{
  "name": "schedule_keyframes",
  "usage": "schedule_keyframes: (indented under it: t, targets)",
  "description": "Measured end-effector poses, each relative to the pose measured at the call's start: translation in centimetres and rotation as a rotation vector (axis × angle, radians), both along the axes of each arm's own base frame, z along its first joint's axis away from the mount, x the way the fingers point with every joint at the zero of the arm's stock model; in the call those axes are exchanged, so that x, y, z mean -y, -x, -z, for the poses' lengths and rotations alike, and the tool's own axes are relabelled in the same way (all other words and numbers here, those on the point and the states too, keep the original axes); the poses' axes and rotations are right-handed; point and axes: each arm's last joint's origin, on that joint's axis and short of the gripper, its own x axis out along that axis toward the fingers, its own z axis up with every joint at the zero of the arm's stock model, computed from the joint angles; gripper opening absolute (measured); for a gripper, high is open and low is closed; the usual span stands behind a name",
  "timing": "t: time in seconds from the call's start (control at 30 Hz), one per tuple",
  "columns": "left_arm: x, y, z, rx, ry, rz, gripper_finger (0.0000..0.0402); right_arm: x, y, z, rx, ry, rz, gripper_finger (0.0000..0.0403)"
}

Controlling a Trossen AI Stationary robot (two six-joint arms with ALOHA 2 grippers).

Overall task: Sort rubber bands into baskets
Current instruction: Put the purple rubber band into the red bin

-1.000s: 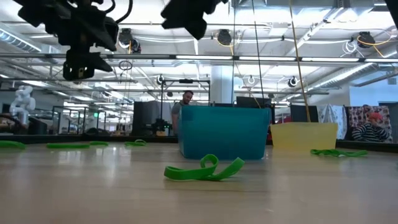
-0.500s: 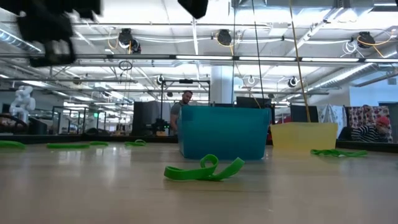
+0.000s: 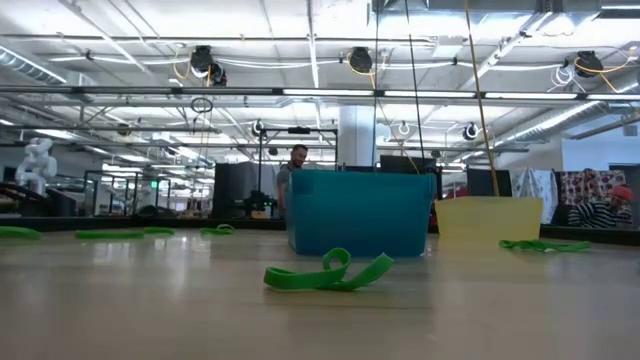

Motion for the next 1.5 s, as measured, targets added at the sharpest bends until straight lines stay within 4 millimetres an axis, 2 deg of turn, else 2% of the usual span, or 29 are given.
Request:
schedule_keyframes:
  t: [0.13, 0.27, 0.53, 0.7, 0.87, 1.0, 1.23, 1.5]
  targets:
    - [2.4, 0.9, 1.6, -0.025, -0.064, 0.054, 0.0191, -1.4, 0.2, 1.2, -0.037, -0.021, 0.017, 0.0114]
    - [4.2, 0.8, 3.5, -0.046, -0.142, 0.061, 0.0191, -1.7, 0.2, 1.8, -0.058, -0.032, 0.022, 0.0114]
    - [4.8, 0.3, 7.1, -0.079, -0.284, 0.021, 0.0191, -0.5, -0.4, 1.9, -0.061, -0.006, 0.036, 0.0114]
    - [4.8, 0.3, 7.1, -0.071, -0.282, 0.014, 0.0191, -0.2, -0.4, 2.1, -0.067, 0.042, 0.015, 0.0114]
    - [4.9, 0.3, 5.1, -0.053, -0.219, 0.027, 0.0191, 0.2, -0.5, 2.2, -0.060, 0.104, -0.011, 0.0114]
    - [4.7, 0.4, 4.1, -0.061, -0.235, 0.028, 0.0191, 0.6, -0.6, 2.2, -0.063, 0.129, -0.015, 0.0114]
    - [3.5, 1.0, 6.4, -0.167, -0.387, 0.011, 0.0191, 1.4, -0.8, 2.5, -0.092, 0.145, -0.005, 0.0114]
    - [4.0, 0.9, 7.7, -0.178, -0.410, 0.019, 0.0191, 1.4, -0.4, 3.0, -0.151, 0.164, -0.009, 0.0114]
